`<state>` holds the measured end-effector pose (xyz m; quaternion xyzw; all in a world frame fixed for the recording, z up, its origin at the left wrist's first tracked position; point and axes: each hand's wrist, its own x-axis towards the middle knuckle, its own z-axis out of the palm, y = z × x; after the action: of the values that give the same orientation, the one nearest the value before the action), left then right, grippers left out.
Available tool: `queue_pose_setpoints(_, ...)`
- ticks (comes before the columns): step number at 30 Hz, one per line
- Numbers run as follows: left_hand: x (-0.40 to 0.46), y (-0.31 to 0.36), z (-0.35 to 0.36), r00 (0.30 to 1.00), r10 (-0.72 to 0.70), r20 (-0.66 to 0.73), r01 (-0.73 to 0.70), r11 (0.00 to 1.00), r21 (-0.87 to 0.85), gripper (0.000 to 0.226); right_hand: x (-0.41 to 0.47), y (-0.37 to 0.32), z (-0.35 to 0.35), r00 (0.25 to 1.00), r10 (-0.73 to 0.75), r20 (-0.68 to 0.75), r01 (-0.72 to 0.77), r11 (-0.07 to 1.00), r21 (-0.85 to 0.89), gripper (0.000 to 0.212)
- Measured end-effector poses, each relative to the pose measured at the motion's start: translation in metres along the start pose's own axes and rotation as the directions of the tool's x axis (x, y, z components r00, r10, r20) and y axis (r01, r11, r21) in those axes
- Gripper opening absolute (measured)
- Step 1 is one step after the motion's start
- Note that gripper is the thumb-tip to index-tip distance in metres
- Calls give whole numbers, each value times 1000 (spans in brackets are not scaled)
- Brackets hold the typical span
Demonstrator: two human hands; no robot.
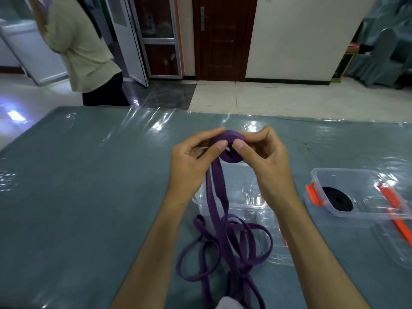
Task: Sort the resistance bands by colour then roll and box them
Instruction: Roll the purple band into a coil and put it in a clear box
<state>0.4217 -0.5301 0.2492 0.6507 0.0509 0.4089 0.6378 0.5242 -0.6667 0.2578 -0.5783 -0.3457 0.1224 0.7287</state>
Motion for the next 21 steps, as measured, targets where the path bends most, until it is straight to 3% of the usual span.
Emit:
queue_pose_setpoints(3,3,0,2,996,22,-92,-22,1000,5,22,7,-11,-3,998,-7,56,9,999,-32,26)
queue_pose_setpoints(7,5,3,-2,1000,24,-5,-24,1000,-20,31,15,-18,-1,991,-126,42,127,992,-20,24)
queue_pose_setpoints(9,10,10,-6,999,47,20,-46,999,-11,30,15,-16,3,995,-99,35,98,995,12,15)
queue_pose_setpoints(12,16,20,-6,997,76,2,-76,997,5,23,14,-17,7,998,-35,45,32,998,50,23)
queue_pose_setpoints(15,19,24,-4,996,86,19,-86,996,1,21,18,-26,7,995,-93,35,92,995,33,27)
queue_pose_setpoints(18,24,27,-6,995,44,84,-44,999,-4,33,21,-32,8,983,-184,-23,184,983,9,18)
queue_pose_setpoints(21,29,36,-8,993,75,89,-77,997,20,35,19,-36,7,991,-131,12,131,991,29,19)
